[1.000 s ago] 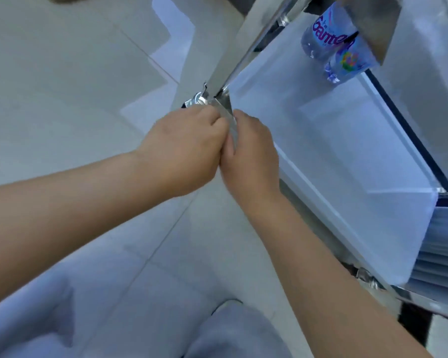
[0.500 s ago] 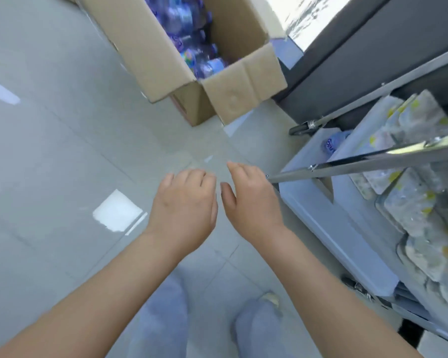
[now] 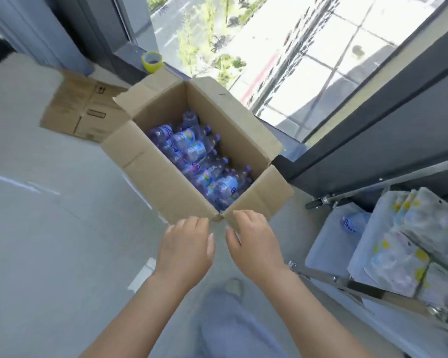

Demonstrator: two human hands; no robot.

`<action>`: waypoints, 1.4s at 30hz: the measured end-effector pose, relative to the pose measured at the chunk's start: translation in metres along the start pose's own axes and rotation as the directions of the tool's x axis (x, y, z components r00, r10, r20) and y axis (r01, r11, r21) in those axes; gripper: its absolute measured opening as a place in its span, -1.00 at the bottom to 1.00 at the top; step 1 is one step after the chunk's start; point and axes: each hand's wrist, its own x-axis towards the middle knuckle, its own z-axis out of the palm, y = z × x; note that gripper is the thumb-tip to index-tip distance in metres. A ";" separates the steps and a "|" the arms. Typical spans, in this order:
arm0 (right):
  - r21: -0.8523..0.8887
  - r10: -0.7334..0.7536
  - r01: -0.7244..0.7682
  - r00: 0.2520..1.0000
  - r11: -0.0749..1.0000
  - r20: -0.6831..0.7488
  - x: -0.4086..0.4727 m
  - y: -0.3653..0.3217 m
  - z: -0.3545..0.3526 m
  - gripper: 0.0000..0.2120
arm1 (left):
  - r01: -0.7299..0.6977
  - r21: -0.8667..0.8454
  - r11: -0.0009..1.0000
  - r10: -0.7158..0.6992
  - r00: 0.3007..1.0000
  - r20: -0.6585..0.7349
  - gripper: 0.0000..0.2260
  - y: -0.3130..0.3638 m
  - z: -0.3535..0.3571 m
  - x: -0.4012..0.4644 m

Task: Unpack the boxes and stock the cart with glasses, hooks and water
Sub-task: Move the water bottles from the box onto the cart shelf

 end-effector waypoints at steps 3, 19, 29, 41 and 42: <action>0.027 0.091 -0.092 0.994 0.995 0.060 0.042 0.001 0.014 -0.77 | 0.010 -0.006 1.000 -0.010 0.997 0.082 -0.79 -0.025 -0.004 0.050; 0.035 0.780 -0.807 0.579 0.589 0.236 0.294 0.096 0.192 -0.71 | -0.172 0.166 0.971 0.087 0.900 0.428 -0.58 -0.145 0.136 0.405; 0.183 0.950 -0.972 0.190 0.147 0.248 0.342 0.200 0.271 -0.26 | -0.253 0.174 0.952 0.157 0.887 0.434 -0.16 -0.127 0.249 0.491; 0.285 0.874 -0.857 0.474 0.428 0.112 0.325 0.154 0.271 -0.22 | -0.305 0.088 0.948 0.235 0.859 0.455 -0.31 -0.121 0.252 0.465; 0.330 0.851 -0.825 0.515 0.459 0.104 0.320 0.139 0.266 -0.21 | -0.294 0.039 0.955 0.242 0.850 0.468 -0.30 -0.123 0.245 0.449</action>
